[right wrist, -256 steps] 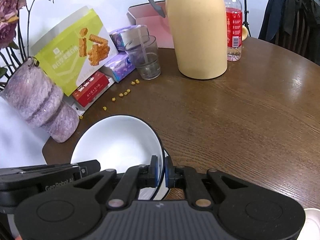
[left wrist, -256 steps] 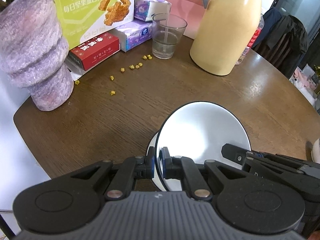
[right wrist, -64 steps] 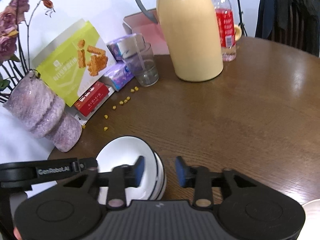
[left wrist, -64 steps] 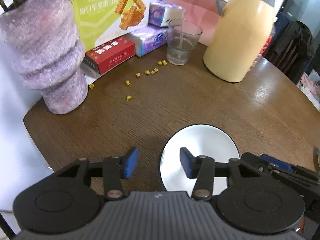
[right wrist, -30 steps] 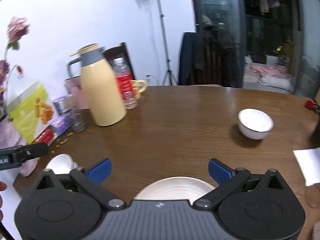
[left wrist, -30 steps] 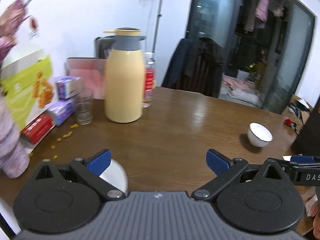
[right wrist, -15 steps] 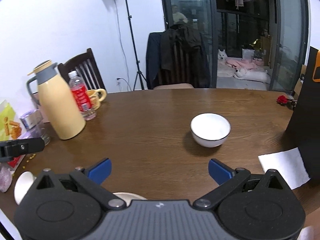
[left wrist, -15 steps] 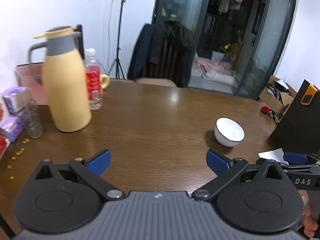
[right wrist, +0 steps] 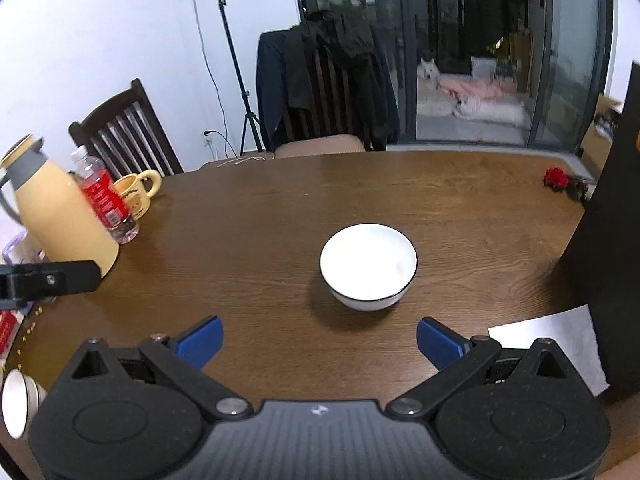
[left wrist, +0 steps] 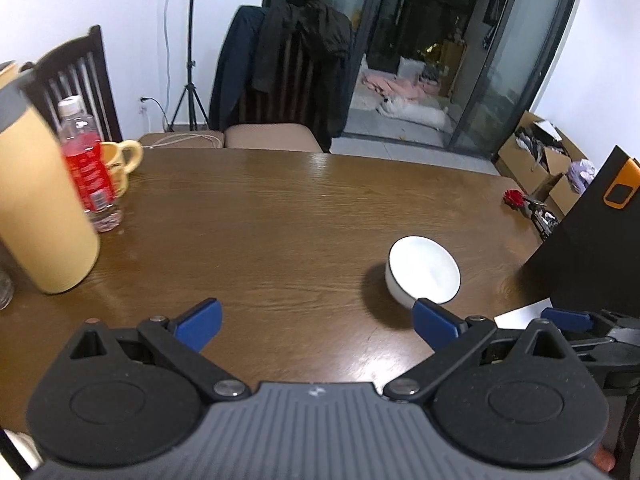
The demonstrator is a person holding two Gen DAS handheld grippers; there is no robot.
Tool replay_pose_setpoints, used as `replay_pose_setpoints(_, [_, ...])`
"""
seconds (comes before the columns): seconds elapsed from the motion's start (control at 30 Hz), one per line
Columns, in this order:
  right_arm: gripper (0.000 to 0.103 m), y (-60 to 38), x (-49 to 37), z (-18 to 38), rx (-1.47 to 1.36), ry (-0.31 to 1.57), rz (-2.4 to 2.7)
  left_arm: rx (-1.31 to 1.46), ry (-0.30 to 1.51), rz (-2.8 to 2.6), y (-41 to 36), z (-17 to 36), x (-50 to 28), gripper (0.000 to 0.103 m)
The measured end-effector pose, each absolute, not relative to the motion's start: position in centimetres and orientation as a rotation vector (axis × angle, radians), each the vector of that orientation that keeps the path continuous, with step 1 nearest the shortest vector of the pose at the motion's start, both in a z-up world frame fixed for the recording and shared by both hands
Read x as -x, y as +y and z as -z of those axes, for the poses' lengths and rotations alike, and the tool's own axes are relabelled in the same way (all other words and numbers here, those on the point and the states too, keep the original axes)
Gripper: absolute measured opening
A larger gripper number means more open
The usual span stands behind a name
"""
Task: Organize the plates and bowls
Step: 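Withdraw both open tools and move them toward the remaining white bowl, then close the left gripper on the bowl rim while the right gripper closes on it too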
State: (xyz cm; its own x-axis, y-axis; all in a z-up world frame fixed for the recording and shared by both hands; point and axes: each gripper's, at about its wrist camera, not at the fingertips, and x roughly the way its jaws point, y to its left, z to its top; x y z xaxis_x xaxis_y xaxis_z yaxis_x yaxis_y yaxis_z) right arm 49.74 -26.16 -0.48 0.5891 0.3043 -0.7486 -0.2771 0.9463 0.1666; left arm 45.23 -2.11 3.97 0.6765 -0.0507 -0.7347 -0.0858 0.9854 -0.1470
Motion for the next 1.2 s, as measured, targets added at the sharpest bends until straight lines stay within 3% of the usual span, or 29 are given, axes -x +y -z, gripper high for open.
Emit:
replay_pose_setpoints(0.7, [0.103, -29.5, -63.1, 5.7, -0.132, 1.033, -0.245, 0.148, 0.983, -0.044, -7.7, 1.3, -60.1, 0.103])
replay_pose_setpoints(1.07, [0.092, -31.0, -65.6, 8.6, -0.154, 1.088, -0.213, 0.147, 1.068, -0.072, -8.8, 5.3, -63.3, 0.103])
replay_pose_setpoints(1.2, [0.084, -31.3, -66.3, 9.8, -0.175, 1.111, -0.213, 0.146, 1.095, -0.084, -9.3, 6.6, -64.1, 0.103])
